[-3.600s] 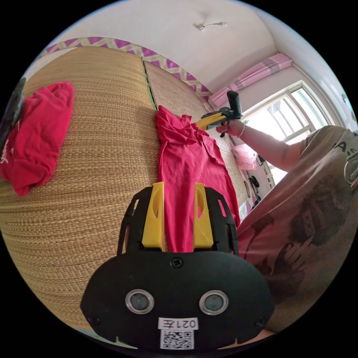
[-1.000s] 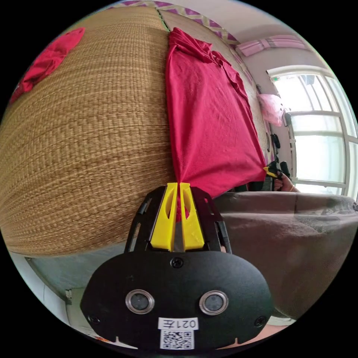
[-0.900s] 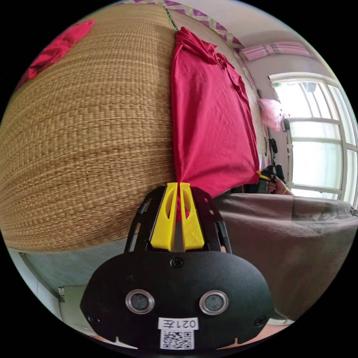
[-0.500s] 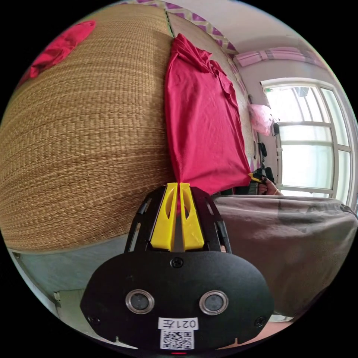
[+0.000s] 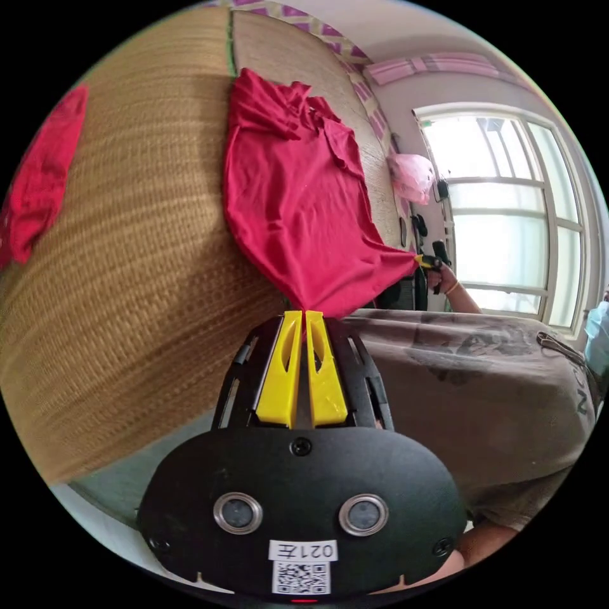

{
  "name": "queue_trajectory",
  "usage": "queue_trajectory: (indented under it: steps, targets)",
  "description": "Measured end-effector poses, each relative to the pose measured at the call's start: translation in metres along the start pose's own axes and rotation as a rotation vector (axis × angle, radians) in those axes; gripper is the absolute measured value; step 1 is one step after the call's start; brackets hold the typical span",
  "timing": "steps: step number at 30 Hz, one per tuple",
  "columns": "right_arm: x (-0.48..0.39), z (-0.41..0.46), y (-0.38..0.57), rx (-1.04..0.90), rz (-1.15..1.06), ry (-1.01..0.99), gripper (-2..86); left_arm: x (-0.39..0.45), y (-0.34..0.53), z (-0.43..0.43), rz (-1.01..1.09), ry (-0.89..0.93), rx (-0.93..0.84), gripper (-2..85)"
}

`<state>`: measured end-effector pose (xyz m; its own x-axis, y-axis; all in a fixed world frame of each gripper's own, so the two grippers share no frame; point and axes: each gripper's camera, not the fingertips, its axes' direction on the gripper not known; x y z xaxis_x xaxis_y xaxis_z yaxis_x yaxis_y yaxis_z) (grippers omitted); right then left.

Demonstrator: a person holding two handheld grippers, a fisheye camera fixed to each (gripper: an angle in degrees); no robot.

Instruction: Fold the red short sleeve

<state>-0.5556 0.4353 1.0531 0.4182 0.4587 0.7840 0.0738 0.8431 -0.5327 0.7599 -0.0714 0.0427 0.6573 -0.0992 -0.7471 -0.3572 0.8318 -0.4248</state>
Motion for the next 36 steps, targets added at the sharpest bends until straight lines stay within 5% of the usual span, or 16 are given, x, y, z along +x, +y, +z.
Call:
queue_trajectory:
  steps: [10, 21, 28, 36]
  targets:
    - [-0.014, -0.033, -0.222, 0.11, -0.007, -0.018, -0.1, -0.088, -0.23, -0.074, 0.058, 0.192, -0.007, -1.0]
    - [0.037, -0.061, -0.442, 0.076, 0.121, 0.084, 0.0, -0.245, -0.428, -0.041, -0.234, 0.288, 0.043, -1.0]
    - [0.071, -0.086, -0.521, 0.097, 0.161, 0.119, 1.8, -0.295, -0.474, -0.03, -0.336, 0.311, 0.122, -0.5]
    - [0.081, -0.17, -0.496, 0.357, 0.109, -0.127, 12.6, -0.326, -0.423, -0.101, -0.287, 0.448, 0.571, 9.5]
